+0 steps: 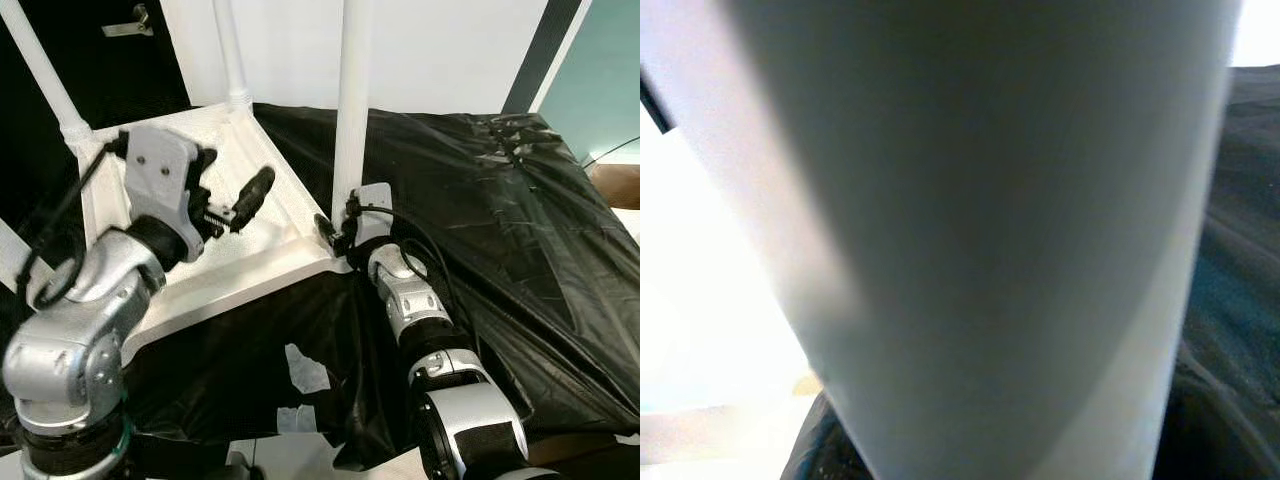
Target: Building children table
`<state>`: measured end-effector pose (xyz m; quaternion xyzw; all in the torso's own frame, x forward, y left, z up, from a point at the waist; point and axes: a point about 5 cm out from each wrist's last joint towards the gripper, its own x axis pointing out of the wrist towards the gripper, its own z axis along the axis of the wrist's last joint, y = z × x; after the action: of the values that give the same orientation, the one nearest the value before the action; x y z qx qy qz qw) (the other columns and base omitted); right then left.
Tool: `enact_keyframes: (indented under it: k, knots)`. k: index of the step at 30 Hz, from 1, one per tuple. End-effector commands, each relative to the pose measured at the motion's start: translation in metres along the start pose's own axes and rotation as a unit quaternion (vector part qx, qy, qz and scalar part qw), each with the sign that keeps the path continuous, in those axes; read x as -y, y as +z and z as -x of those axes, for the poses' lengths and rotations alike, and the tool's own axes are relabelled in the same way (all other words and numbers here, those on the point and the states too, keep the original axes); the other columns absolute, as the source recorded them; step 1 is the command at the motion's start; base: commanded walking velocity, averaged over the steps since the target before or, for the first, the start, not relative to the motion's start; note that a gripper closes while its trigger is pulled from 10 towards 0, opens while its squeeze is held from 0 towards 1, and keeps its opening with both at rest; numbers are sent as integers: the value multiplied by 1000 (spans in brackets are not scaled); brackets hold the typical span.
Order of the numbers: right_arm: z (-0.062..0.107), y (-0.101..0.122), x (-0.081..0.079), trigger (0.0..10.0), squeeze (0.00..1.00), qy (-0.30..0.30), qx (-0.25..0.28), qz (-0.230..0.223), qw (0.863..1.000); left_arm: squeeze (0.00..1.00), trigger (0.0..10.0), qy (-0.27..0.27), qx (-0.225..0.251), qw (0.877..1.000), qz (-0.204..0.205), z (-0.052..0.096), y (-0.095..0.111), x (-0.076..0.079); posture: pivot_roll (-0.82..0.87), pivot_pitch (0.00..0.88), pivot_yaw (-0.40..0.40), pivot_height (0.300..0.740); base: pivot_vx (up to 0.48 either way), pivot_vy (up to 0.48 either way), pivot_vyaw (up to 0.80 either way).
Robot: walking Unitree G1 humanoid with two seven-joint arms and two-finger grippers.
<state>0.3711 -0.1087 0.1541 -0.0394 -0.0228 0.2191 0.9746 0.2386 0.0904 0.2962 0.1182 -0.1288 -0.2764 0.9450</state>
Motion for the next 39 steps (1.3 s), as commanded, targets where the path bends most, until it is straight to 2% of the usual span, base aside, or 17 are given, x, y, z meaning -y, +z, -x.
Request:
enact_keyframes:
  k: [1, 16, 20, 23, 24, 27, 29, 31, 32, 34, 39]
  knots:
    - [6, -8, 8, 10000, 0, -10, -25, 11, 1000, 0, 10000, 39, -11, 999, -14, -1, 1, 1, 136, 95, -39, 740, 0, 0, 0]
    - [6, -11, 4, 10000, 0, -1, -33, 16, 999, 0, 10000, 40, -54, 997, -33, 2, -6, 3, 131, 97, -58, 740, 0, 0, 0]
    - [6, -11, 6, 10000, 0, 0, -35, 16, 999, 0, 10000, 40, -51, 997, -43, 1, -3, 5, 151, 99, -84, 740, 0, 0, 0]
    - [4, -9, 7, 10000, 0, 4, -32, 14, 999, 0, 10000, 31, -24, 999, -35, 5, -2, 7, 153, 97, -73, 740, 0, 0, 0]
    - [3, -8, 7, 10000, 0, 9, -28, 14, 999, 0, 10000, 23, -21, 999, -20, 9, -8, 7, 151, 93, -71, 740, 0, 0, 0]
    - [3, -7, 7, 10000, 0, 14, -24, 17, 999, 0, 10000, 21, -22, 999, -16, 12, -14, 5, 152, 91, -71, 740, 0, 0, 0]
    - [2, -5, 9, 10000, 0, 32, -13, 24, 999, 0, 10000, 11, -53, 998, -34, 16, -39, 5, 148, 80, -55, 740, 0, 0, 0]
    - [3, -3, 11, 10000, 0, 53, -6, 36, 998, 0, 10000, -1, -98, 995, -29, 17, -65, 5, 147, 77, -51, 740, 0, 0, 0]
    - [3, -3, 11, 10000, 0, 53, -6, 36, 998, 0, 10000, -1, -98, 995, -29, 17, -65, 5, 147, 77, -51, 740, 0, 0, 0]
    - [5, -2, 11, 10000, 0, 88, 2, 36, 995, 0, 10000, -37, -143, 989, -26, 21, -87, 10, 145, 68, -51, 740, 0, 0, 0]
    - [8, -3, 9, 10000, 0, 129, 7, 37, 991, 0, 10000, -90, -176, 980, -30, 27, -105, 20, 147, 61, -55, 740, 0, 0, 0]
